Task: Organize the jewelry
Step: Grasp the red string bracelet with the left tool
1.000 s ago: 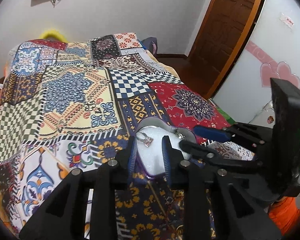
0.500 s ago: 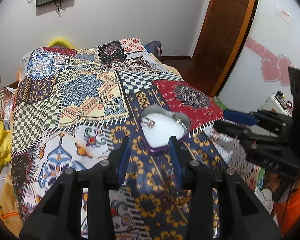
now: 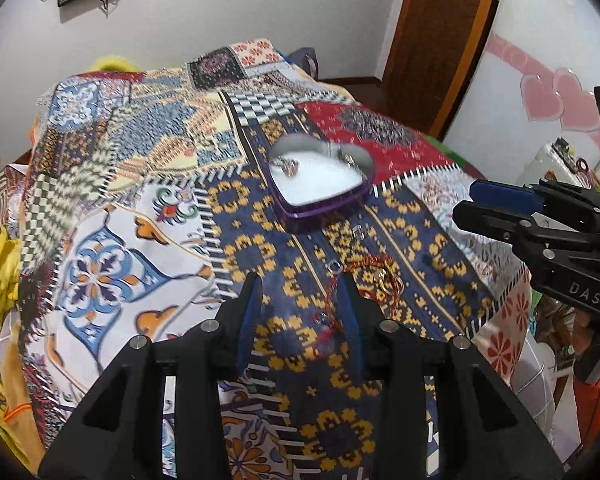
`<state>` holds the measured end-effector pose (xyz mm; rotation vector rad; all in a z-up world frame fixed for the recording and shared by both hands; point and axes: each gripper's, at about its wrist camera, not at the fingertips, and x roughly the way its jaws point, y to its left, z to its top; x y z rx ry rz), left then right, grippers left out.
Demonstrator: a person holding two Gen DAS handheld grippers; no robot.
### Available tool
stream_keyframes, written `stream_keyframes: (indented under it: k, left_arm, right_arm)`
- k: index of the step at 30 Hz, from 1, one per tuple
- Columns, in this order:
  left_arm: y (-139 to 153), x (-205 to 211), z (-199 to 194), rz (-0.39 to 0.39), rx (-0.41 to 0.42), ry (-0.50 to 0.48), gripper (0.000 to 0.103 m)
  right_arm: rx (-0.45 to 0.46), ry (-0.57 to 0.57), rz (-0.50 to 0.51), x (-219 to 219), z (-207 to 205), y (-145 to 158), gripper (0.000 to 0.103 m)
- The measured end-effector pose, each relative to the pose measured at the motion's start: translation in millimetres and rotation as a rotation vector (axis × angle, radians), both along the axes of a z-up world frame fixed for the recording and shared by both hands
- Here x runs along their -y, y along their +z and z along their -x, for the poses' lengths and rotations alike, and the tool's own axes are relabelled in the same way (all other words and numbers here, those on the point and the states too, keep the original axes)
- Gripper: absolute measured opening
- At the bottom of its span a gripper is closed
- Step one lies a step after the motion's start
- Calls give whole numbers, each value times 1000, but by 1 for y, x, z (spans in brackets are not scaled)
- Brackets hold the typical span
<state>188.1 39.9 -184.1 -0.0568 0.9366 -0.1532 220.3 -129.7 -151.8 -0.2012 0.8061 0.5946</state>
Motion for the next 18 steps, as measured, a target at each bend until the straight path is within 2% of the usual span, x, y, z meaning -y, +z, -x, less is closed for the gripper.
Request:
stream_keyframes:
  k: [5,9,14,17,18]
  left_arm:
    - [-15,4,-10,24,-50,-15,37]
    - [-28,7,-19,23,-92,-29,22]
    - [-39,5,-25,83,-117,-23,16]
    - [-39,6,-24,86,-114,-21,1]
    - [-38,6,-24,89,-114,-22,1]
  right_arm:
    - [-34,-7,-6,5,2,-11,32]
    - [-60,-6,-9,7,3,-20,32]
    - [-77,-8,-11,10,1,-25,32]
    - [-86,-10,-19,11,1,-27,32]
    - [-90,-9,-21,11,1,-27,32]
